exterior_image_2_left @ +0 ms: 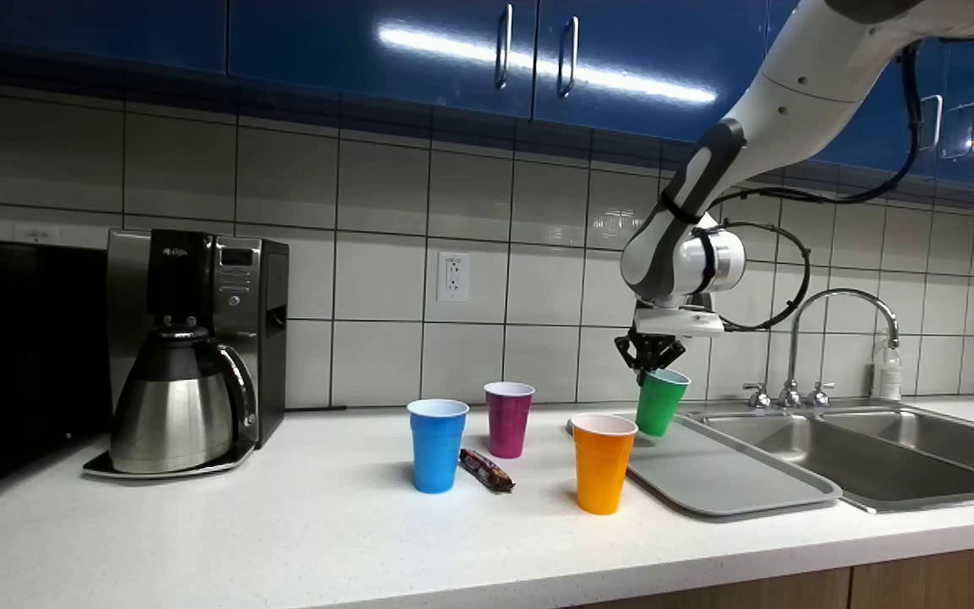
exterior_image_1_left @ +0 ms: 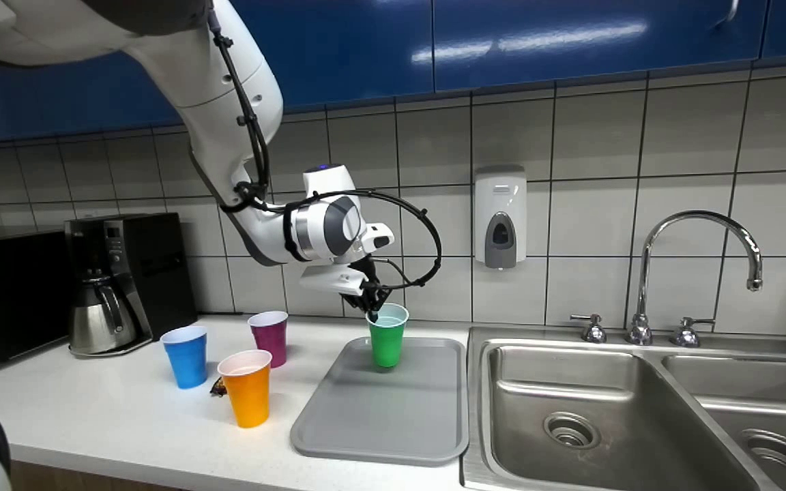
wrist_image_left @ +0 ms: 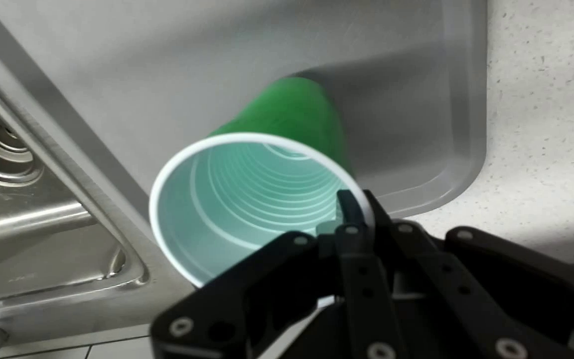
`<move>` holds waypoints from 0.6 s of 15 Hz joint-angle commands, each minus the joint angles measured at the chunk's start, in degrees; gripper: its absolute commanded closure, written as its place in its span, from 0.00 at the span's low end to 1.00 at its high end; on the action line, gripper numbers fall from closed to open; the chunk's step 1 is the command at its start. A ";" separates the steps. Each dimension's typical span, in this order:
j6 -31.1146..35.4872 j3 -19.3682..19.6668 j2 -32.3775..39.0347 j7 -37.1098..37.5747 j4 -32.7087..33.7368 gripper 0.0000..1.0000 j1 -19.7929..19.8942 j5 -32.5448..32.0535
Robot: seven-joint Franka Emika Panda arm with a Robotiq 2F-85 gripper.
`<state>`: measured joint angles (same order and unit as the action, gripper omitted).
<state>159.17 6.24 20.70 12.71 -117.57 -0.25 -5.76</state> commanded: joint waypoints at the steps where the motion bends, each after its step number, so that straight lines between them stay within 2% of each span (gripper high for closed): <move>1: -0.29 -0.96 0.83 -1.99 2.48 0.99 -0.25 1.05; 9: -0.09 -2.64 1.18 -2.85 4.54 0.99 -1.35 1.27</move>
<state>159.20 4.53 21.18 12.14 -114.89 -1.62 -5.76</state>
